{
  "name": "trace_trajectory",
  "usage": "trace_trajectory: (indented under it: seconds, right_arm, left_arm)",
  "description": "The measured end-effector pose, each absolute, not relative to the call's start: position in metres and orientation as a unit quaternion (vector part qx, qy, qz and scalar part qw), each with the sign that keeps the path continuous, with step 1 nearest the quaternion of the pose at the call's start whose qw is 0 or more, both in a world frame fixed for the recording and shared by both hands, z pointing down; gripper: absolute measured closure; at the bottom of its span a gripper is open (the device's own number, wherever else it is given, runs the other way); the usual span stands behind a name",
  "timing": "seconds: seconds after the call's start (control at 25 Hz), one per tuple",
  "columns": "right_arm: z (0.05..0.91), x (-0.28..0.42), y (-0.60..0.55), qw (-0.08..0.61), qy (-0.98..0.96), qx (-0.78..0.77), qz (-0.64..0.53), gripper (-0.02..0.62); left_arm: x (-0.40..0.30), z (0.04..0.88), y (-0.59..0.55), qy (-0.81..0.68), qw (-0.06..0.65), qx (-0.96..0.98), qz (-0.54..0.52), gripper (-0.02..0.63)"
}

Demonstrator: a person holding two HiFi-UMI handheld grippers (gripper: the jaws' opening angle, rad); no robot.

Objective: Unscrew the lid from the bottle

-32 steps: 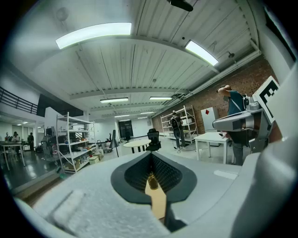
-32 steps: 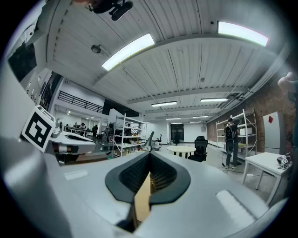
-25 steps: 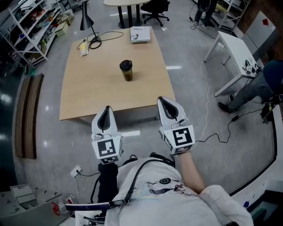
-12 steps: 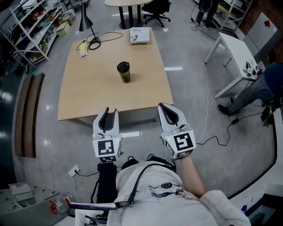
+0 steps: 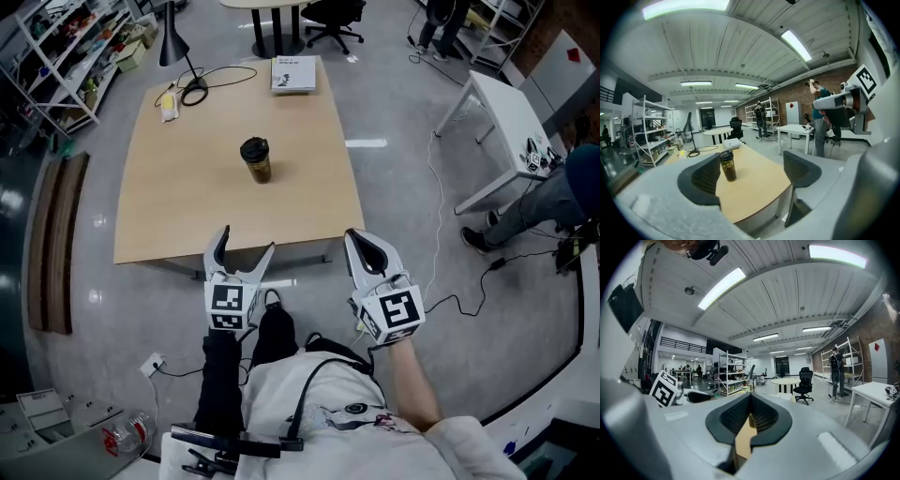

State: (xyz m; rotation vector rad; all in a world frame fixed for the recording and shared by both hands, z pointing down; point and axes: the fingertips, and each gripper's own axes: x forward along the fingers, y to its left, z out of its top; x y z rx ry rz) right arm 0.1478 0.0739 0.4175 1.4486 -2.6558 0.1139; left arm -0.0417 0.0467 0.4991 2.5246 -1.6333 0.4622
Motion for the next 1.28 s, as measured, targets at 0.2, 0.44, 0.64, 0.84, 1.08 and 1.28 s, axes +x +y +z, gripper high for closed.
trace_trajectory:
  seconds: [0.2, 0.44, 0.64, 0.84, 1.08, 1.28]
  right_arm:
    - [0.415, 0.118, 0.025, 0.059, -0.892, 0.448, 0.033, 0.489]
    - [0.419, 0.086, -0.081, 0.095, -0.885, 0.455, 0.036, 0.482]
    - [0.414, 0.061, -0.160, 0.108, -0.879, 0.462, 0.040, 0.485]
    - [0.426, 0.046, -0.196, 0.138, -0.875, 0.462, 0.042, 0.485]
    - [0.449, 0.066, -0.217, 0.165, -0.859, 0.481, 0.070, 0.499]
    - [0.462, 0.084, -0.223, 0.191, -0.846, 0.492, 0.080, 0.505]
  left_arm:
    - [-0.055, 0.573, -0.027, -0.519, 0.077, 0.829, 0.193, 0.028]
    - [-0.078, 0.661, -0.133, -0.530, 0.093, 0.817, 0.206, 0.031]
    - [-0.069, 0.724, -0.172, -0.487, 0.119, 0.832, 0.238, 0.031]
    - [-0.060, 0.749, -0.200, -0.462, 0.118, 0.845, 0.244, 0.032]
    - [-0.041, 0.753, -0.228, -0.451, 0.098, 0.857, 0.230, 0.032]
    - [-0.027, 0.746, -0.237, -0.437, 0.085, 0.868, 0.219, 0.039]
